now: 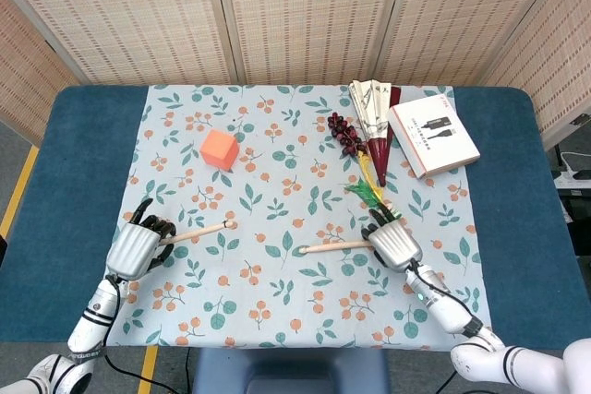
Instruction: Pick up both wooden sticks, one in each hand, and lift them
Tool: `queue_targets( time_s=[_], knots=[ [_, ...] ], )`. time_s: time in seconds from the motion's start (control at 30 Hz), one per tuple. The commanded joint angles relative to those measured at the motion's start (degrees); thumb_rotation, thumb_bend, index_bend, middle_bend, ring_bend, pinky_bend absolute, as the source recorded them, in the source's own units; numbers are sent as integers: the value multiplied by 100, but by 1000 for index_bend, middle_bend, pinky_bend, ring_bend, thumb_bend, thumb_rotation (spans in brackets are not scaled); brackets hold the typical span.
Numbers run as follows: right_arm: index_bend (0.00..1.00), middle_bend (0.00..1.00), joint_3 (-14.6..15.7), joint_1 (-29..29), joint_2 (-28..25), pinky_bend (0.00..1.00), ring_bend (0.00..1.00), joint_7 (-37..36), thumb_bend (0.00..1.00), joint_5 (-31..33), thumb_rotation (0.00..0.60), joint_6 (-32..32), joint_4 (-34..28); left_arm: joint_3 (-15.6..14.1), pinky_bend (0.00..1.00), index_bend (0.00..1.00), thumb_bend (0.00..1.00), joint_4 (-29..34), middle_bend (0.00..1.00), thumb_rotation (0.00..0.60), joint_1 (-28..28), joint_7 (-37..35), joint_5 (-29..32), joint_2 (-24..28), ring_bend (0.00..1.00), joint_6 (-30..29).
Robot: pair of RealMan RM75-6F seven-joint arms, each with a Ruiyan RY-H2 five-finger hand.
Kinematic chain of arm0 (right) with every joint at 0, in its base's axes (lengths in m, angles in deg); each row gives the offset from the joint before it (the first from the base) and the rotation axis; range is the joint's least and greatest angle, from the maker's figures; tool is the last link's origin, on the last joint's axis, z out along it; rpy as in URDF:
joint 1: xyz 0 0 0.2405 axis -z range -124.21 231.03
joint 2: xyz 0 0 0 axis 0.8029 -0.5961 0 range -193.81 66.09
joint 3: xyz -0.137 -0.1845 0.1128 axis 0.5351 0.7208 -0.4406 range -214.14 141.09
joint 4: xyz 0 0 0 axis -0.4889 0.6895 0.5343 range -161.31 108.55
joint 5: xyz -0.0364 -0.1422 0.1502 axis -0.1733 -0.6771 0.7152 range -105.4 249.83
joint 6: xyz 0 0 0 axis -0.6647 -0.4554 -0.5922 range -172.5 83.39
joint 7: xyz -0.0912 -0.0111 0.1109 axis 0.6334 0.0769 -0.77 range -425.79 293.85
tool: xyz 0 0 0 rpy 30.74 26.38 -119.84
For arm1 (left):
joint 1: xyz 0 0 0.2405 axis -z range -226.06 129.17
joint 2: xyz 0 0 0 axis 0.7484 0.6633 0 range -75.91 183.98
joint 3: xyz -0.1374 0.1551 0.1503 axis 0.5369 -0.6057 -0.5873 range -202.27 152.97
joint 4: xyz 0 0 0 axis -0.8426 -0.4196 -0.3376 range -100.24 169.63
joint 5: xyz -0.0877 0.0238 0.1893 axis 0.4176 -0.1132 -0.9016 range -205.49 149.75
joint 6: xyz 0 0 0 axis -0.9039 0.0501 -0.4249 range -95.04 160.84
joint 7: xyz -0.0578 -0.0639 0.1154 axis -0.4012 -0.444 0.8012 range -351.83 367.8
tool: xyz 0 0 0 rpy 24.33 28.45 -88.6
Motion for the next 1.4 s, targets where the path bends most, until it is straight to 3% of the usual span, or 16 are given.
queue_targets(
  time_s=[0.03,0.3,0.4,0.57,0.9,1.1,1.23,1.4],
  knots=[
    [446,434,8,-27,27,70,115,129,353,61,600,8,-22,5,124,842,532,-89,826,600,-16,-96,18,-27,438,-14],
    [541,532,2,-66,97,101,205,531,353,299,600,78,-33,-13,122,842,532,-295,827,600,-49,-310,28,-59,438,-36],
    [621,603,9,-70,122,124,284,634,353,349,600,60,-32,-15,121,842,533,-359,827,600,-47,-366,31,-67,438,-25],
    [812,758,69,-11,138,233,461,425,356,31,600,-374,-35,-3,120,842,532,-408,827,600,-44,-391,38,-57,438,-33],
    [973,865,140,145,-133,300,566,-258,375,-436,600,-1067,-251,112,125,842,533,-249,834,600,-14,-248,206,-21,455,97],
    [979,873,33,41,-261,321,588,-898,384,-689,600,-1278,-589,410,172,849,534,483,843,600,146,-119,426,189,485,232],
    [979,873,-62,-153,-247,321,588,-1447,393,-877,600,-1287,-757,673,194,851,534,1431,845,600,276,122,636,398,499,351],
    [982,878,-156,-330,-222,321,588,-1852,443,-1149,600,-1448,-853,784,203,852,534,2333,847,600,410,544,775,621,510,565]
  ],
)
